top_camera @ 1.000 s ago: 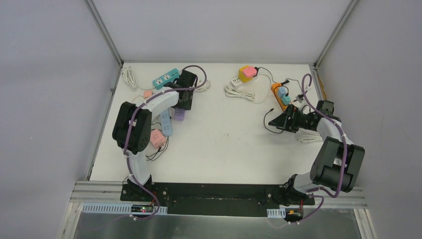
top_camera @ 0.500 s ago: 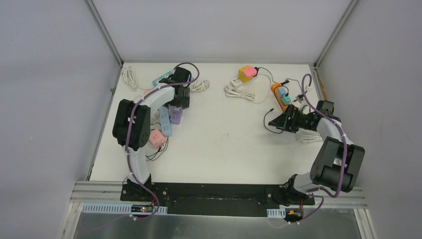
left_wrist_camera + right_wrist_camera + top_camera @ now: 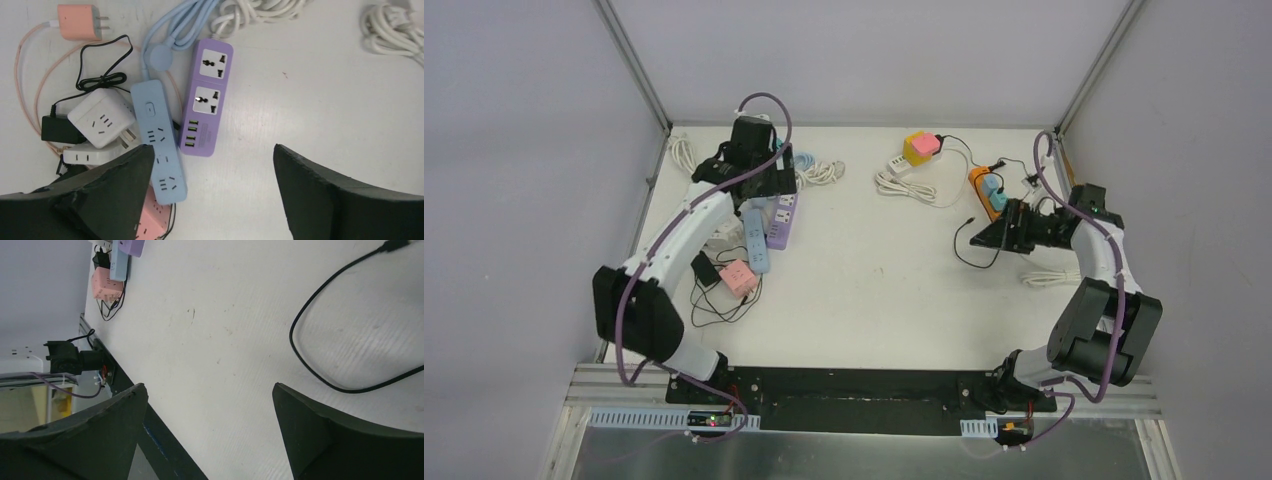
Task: Pull the plug off the socket
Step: Place the socket at the center of the board, then move the socket to the center of the board.
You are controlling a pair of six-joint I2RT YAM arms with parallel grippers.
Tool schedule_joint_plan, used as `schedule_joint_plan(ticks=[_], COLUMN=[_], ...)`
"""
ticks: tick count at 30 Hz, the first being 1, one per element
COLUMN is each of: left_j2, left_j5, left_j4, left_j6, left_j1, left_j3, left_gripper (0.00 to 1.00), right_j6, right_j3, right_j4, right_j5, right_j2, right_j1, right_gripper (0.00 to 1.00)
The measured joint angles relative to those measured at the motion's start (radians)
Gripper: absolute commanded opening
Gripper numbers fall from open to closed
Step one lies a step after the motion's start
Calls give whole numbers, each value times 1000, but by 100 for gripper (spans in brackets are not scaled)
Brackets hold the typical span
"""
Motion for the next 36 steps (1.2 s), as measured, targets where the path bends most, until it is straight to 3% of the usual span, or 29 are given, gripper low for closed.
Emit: schedule_joint_plan(ticks=[8, 18, 30, 36], left_j2=[-320, -525, -512, -476], left_j5=[106, 317, 401, 439], left_j4=[112, 237, 372, 435], left_j6=[-78, -200, -330, -393], left_j1=[0, 0, 0, 0], left_j3=[-212, -467, -533, -565], left_gripper=[99, 99, 97, 97], right_j6=[-115, -86, -100, -153], right_j3=[284, 385, 335, 278], right_j4=[-183, -162, 23, 146], right_j5=[111, 294, 489, 552], right_j2=[-2, -5, 100, 156], right_j1=[-4, -5, 0, 24], right_gripper=[100, 100, 100, 93])
